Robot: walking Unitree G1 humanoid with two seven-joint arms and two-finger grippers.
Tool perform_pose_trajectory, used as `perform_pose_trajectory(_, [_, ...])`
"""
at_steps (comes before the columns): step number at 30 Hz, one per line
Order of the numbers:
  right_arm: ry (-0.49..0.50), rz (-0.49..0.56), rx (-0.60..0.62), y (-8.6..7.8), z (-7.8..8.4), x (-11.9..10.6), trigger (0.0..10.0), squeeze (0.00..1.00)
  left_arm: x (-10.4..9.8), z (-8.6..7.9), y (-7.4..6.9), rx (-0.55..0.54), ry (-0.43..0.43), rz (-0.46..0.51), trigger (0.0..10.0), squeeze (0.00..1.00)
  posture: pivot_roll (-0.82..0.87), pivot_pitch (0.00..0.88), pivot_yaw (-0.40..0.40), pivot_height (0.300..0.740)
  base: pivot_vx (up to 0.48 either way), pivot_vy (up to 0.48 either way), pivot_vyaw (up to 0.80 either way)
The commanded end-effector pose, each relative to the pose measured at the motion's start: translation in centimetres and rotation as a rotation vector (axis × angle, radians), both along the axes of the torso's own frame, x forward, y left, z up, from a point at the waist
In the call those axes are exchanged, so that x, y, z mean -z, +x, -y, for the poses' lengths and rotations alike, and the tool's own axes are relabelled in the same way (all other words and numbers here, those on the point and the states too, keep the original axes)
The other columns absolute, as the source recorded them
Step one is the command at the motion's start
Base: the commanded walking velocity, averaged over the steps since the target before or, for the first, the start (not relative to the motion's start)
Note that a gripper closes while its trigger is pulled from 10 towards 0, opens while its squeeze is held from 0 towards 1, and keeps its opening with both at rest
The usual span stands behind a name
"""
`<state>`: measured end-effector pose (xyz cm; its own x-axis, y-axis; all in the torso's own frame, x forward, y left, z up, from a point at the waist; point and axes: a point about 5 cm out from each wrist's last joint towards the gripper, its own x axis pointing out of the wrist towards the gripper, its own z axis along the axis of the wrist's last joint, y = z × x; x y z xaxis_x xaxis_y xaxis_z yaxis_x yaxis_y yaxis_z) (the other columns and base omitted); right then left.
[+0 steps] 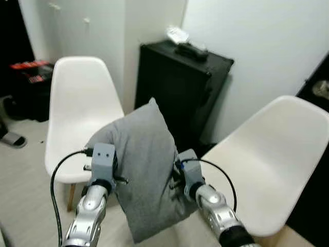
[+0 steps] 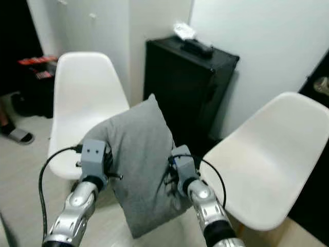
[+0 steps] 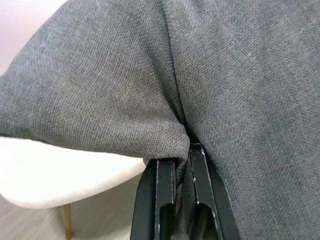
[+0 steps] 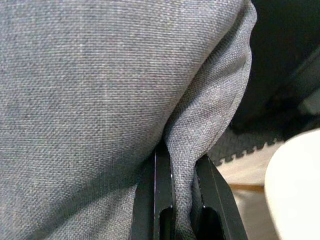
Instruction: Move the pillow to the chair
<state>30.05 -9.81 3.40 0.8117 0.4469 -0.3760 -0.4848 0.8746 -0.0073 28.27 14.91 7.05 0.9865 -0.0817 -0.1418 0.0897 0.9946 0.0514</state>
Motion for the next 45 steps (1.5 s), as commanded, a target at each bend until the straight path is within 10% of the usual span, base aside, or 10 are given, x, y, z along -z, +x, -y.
perform_pose_trajectory(1, [0.027, 0.086, -0.055, 0.69, -1.26, -1.65, 10.0, 0.00, -0.02, 2.18, 0.02, 0.091, -0.012, 0.000, 10.0, 0.00, 0.06, 0.000, -0.099, 0.740, 0.000, 0.000, -0.80])
perform_pose_trajectory(45, [0.028, 0.104, -0.077, 0.48, -1.70, -1.59, 10.0, 0.00, 0.61, 1.99, -0.49, 0.067, -0.076, -0.024, 10.0, 0.00, 0.07, 0.000, -0.103, 0.740, 0.000, 0.000, -0.67])
